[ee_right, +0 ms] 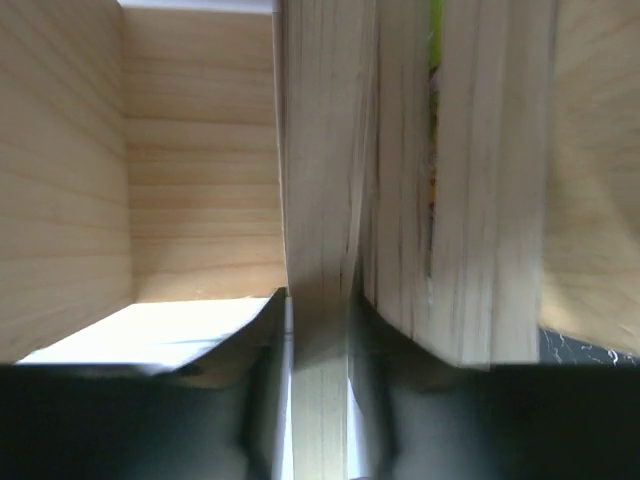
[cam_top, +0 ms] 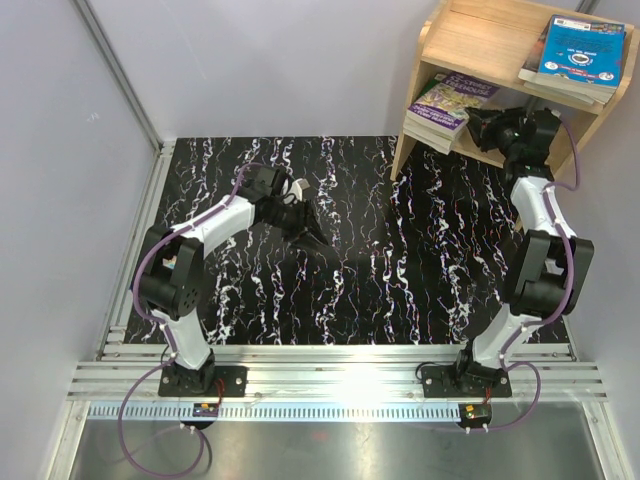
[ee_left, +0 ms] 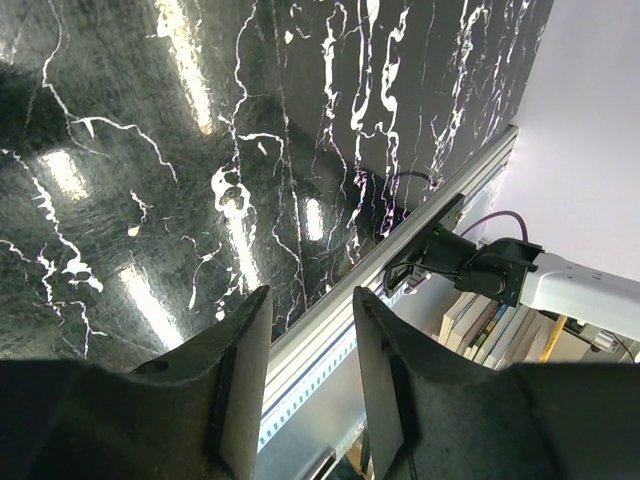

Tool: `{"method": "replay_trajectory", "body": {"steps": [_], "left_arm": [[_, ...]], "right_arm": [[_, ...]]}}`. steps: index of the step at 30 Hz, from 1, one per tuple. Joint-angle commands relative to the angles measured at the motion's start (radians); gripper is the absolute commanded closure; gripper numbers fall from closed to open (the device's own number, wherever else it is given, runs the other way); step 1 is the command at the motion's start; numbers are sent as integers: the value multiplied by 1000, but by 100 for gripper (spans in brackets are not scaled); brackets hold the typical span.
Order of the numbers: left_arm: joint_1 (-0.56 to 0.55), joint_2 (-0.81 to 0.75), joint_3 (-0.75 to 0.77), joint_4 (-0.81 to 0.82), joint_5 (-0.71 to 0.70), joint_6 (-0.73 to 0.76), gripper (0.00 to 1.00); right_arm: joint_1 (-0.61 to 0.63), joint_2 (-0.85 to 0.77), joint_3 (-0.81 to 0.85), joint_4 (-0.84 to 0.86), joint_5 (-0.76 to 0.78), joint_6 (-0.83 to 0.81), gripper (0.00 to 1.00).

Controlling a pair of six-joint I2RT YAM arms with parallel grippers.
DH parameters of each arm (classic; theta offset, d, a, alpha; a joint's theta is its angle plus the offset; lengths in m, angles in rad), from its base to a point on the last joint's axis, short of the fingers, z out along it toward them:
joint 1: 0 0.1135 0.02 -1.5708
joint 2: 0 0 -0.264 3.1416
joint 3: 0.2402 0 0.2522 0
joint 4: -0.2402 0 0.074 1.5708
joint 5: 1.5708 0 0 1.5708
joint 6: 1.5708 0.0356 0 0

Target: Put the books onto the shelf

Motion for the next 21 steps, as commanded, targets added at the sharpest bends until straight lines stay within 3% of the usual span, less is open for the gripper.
{"method": "replay_trajectory", "body": {"steps": [1,2,9,13,21], "left_arm": [[7,9,-4,50,35,-5,60],[9,10,-4,54,38,-6,61],[24,9,-15,48,45,3,62],[33,3,-32,54,47,5,62],[35,18,-32,56,50,2,62]], "right_arm": [[33,30,128,-17,-7,-82,54],[37,40,145,-31,-5,-89,45],[47,62,214,-152,24,-155,19],[33,19,188,-279,51,-232,14],[-30,-108,29,-320,133,-249,7]]}}
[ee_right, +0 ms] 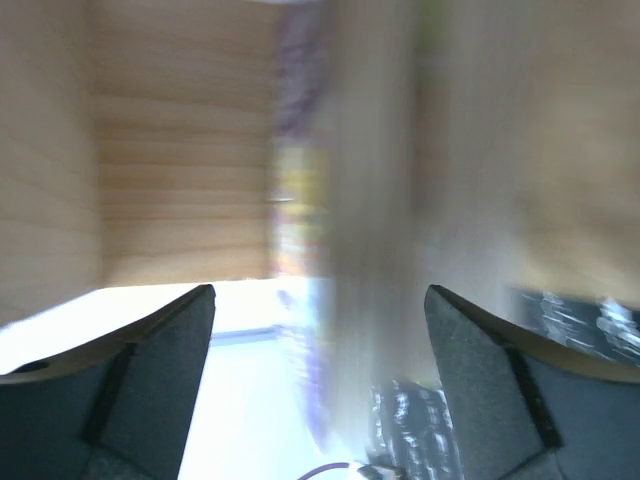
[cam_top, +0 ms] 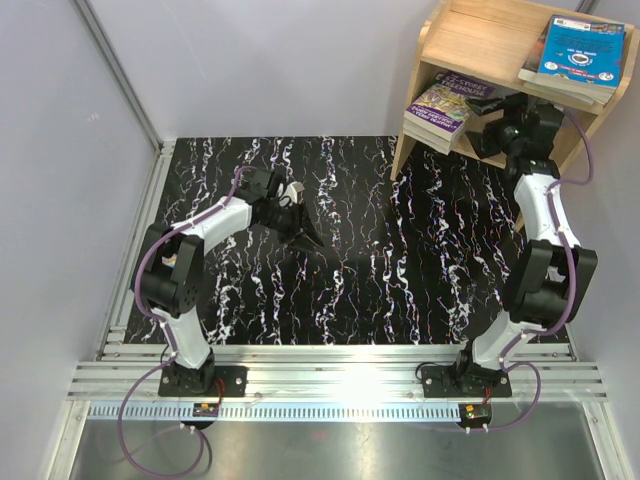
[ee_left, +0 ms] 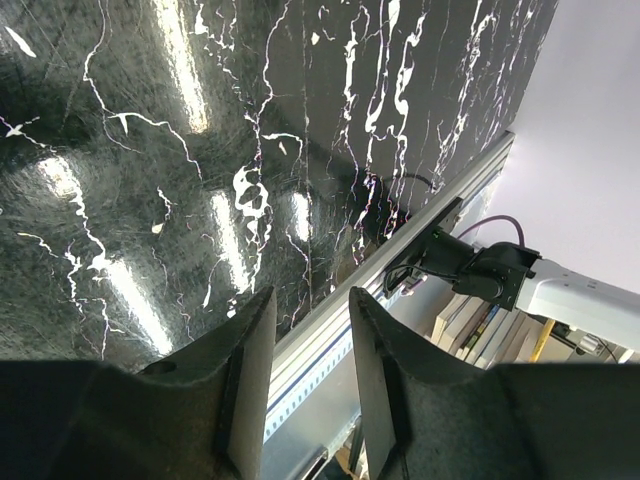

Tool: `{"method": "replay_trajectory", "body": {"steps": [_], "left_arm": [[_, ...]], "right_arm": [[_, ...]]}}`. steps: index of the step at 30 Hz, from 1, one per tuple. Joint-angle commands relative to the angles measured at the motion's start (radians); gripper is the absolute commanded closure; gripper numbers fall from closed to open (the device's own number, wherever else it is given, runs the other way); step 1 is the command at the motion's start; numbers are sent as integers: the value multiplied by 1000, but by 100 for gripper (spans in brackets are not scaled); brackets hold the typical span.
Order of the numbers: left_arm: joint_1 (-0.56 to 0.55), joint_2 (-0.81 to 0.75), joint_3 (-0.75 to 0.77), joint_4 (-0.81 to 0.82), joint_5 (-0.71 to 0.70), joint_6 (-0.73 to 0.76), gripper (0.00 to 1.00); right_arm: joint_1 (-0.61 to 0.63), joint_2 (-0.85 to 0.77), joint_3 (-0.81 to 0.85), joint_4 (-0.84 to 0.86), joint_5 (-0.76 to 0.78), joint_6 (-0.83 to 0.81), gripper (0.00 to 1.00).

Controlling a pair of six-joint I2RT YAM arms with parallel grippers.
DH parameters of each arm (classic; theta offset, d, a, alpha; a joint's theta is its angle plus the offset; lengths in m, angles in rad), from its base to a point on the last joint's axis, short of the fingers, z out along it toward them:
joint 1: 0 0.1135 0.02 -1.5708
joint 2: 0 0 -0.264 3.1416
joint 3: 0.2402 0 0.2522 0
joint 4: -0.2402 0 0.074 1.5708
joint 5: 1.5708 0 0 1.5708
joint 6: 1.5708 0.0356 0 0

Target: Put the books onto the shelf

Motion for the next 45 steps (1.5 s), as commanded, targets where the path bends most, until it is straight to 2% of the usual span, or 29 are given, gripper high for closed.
{"method": "replay_trajectory", "body": {"steps": [1,10,15,18,21,22,23,24,25,26,27,28,31,38,45], "left_arm": [[4,12,6,34,31,7,62],[4,8,11,22,26,10,63],[22,-47,-11,-9,-29,30,64],[63,-107,-31,-42,-90,48,62],[106,-188,-54,-102,-222,83,62],[117,-210,-57,-157,-353,83,62],[143,-232,-61,-185,-424,77,58],[157,-270,-64,-208,-486,82,42],[169,-282,-58,-270,-623,86,35],[195,-290,-52,-297,-679,108,30],[209,-286,-45,-321,-727,121,9],[223,-273,-20,-373,-815,132,4],[281,-189,29,-432,-929,192,1],[535,56,193,-467,-983,299,1],[611,142,245,-460,-1063,326,1]], "right_arm": [[-55,-87,-70,-114,86,-115,7],[-70,-88,-78,-116,53,-100,7],[-67,-192,-197,-62,-19,-121,6],[-64,-335,-315,-108,-27,-198,4],[-62,-493,-423,-191,7,-241,0],[-58,-526,-446,-212,3,-250,0],[-53,-577,-475,-237,-2,-264,0],[-42,-599,-492,-281,-11,-285,0],[-38,-619,-509,-304,-17,-294,0],[-32,-661,-551,-333,-31,-301,0],[-26,-683,-578,-343,-43,-299,0],[-24,-706,-623,-360,-48,-301,0],[-3,-778,-679,-395,-60,-288,0],[59,-846,-693,-470,-86,-293,0],[114,-849,-676,-512,-76,-307,0]]}}
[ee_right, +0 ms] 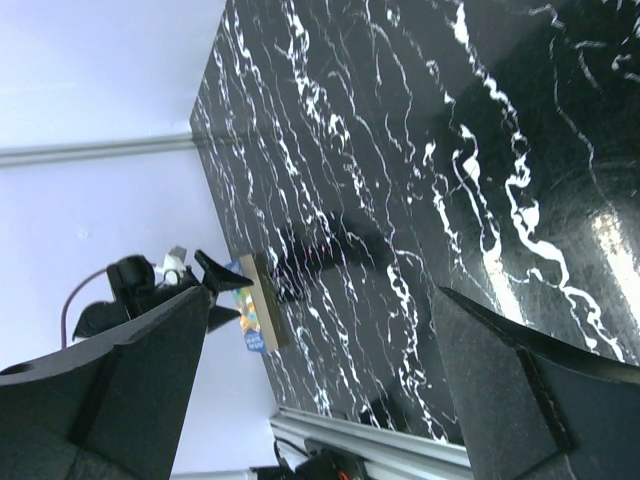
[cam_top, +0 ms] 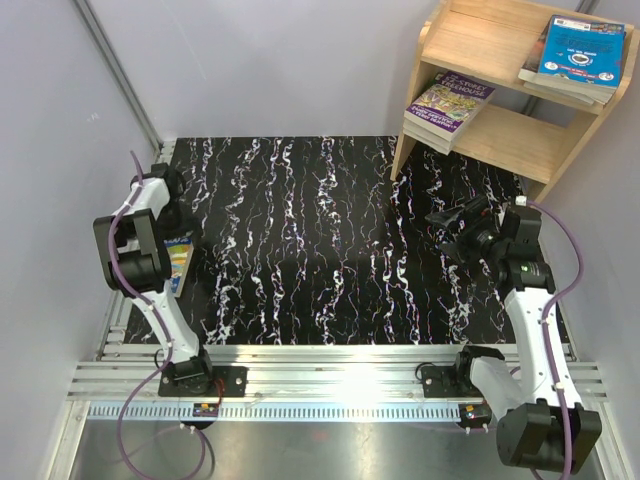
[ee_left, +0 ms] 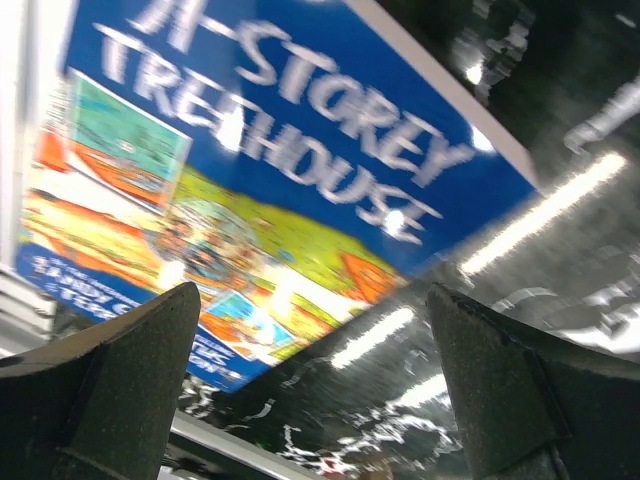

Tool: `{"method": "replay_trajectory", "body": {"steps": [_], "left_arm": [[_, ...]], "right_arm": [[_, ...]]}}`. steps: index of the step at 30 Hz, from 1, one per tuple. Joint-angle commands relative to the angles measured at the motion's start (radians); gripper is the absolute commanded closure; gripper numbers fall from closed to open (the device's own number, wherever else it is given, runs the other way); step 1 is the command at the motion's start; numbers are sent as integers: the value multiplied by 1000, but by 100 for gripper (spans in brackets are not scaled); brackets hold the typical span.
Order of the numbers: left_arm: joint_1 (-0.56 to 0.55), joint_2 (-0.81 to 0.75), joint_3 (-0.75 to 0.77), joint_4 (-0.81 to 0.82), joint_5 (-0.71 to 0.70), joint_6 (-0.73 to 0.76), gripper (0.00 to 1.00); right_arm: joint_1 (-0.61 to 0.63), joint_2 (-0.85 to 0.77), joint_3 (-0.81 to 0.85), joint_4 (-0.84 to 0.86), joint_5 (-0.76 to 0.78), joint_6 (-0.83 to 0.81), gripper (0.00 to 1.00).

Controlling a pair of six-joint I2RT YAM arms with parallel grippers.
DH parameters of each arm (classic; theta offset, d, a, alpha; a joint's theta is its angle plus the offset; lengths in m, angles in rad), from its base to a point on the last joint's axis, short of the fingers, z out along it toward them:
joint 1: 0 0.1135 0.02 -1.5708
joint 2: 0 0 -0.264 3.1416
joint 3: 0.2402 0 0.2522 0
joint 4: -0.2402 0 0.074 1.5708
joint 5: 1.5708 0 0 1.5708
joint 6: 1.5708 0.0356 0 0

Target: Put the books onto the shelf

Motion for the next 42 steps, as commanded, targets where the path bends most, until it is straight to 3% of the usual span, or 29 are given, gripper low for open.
{"method": "replay_trajectory", "body": {"steps": [1,12,16,18,19,20,23,27,33,39,42], "left_arm": [[15,-3,33,9,-64,50,1],[74,114,21,25,25,91,4],[75,131,21,31,108,93,14],[75,138,29,32,123,96,35],[77,143,30,25,132,94,52],[77,152,35,22,135,82,78],[78,161,32,25,180,84,99],[78,152,27,38,243,82,100],[25,98,-36,101,514,-8,100],[-256,49,-34,149,608,-149,100],[-406,58,50,157,663,-248,100]], "right_arm": [[31,-1,44,-15,-11,-22,0],[81,80,62,14,8,-37,0],[90,97,65,20,12,-45,0],[90,102,62,20,15,-46,0],[90,102,59,21,15,-46,0],[90,100,58,21,17,-46,0],[90,103,61,18,17,-52,0],[90,105,67,6,23,-68,0],[90,102,72,-6,40,-83,0],[90,108,71,-17,57,-103,0],[90,97,58,-21,69,-111,0]]}}
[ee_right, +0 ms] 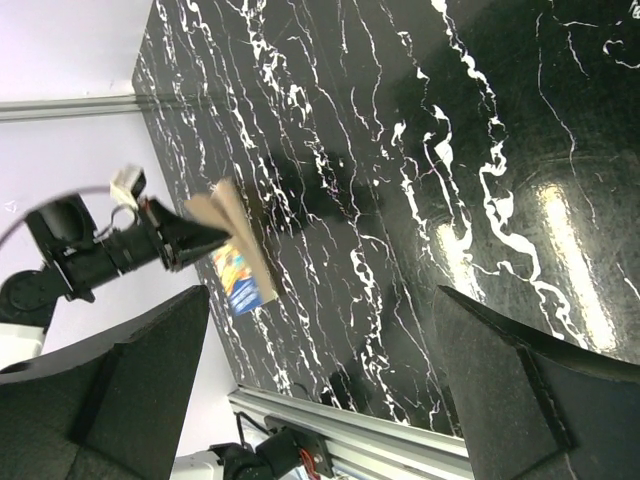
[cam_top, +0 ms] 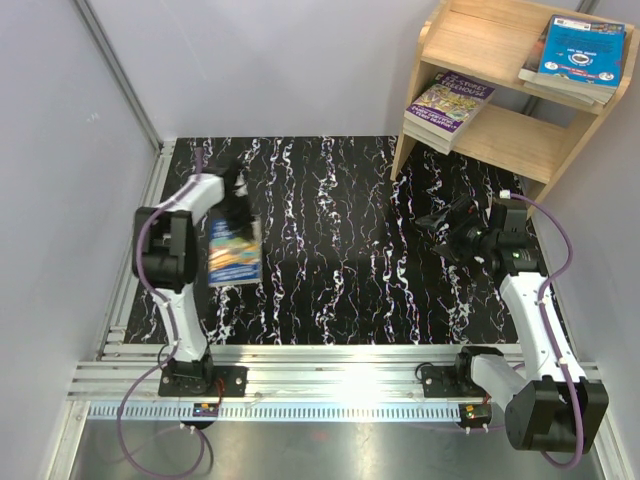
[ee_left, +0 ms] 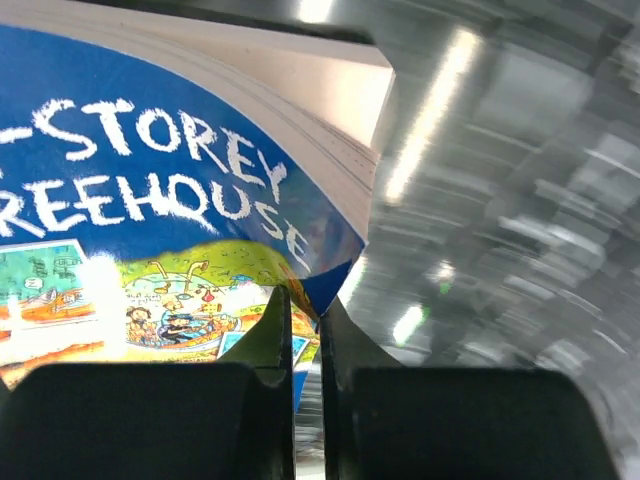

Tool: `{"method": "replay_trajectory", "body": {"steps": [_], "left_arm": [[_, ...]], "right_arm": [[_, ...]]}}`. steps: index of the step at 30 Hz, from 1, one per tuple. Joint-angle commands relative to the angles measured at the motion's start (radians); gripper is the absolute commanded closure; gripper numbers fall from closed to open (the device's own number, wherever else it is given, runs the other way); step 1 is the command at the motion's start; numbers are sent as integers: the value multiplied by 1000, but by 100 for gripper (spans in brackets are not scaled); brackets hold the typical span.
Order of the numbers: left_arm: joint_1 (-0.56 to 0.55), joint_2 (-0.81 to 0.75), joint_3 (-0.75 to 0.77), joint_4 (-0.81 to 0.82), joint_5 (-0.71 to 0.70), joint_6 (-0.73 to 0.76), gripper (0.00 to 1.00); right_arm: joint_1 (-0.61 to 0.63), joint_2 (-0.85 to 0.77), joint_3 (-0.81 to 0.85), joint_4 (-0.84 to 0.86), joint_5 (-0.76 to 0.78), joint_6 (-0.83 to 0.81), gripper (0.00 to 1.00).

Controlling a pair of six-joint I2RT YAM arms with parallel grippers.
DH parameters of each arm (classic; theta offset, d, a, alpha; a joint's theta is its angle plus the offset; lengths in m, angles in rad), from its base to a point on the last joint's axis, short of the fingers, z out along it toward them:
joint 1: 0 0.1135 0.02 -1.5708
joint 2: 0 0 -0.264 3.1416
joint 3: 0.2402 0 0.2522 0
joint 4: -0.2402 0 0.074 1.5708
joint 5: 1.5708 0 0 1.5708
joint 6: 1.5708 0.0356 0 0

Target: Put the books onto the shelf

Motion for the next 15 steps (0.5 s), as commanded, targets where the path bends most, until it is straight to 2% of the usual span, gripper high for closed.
{"method": "replay_trajectory", "body": {"steps": [1,2,3,4,5,6,11,15], "left_arm": [[-180,42,58,89,316,-187,100],[-235,58,94,83,322,-238,100],[-261,66,124,70,324,-259,96],[-306,81,178,71,356,-286,83],[-323,89,201,69,370,-298,49],[-338,91,221,72,382,-307,2],[-361,53,275,50,388,-275,1],[-341,-15,223,2,292,-206,1]], "right_arm": [[7,-12,23,-4,31,-35,0],[7,-12,17,2,26,-35,0],[7,-6,11,9,17,-37,0],[7,9,0,25,-4,-35,0],[7,18,-6,37,-20,-34,0],[7,29,-15,58,-39,-26,0],[27,149,-131,304,-202,70,0],[125,264,-171,512,-242,132,0]]}}
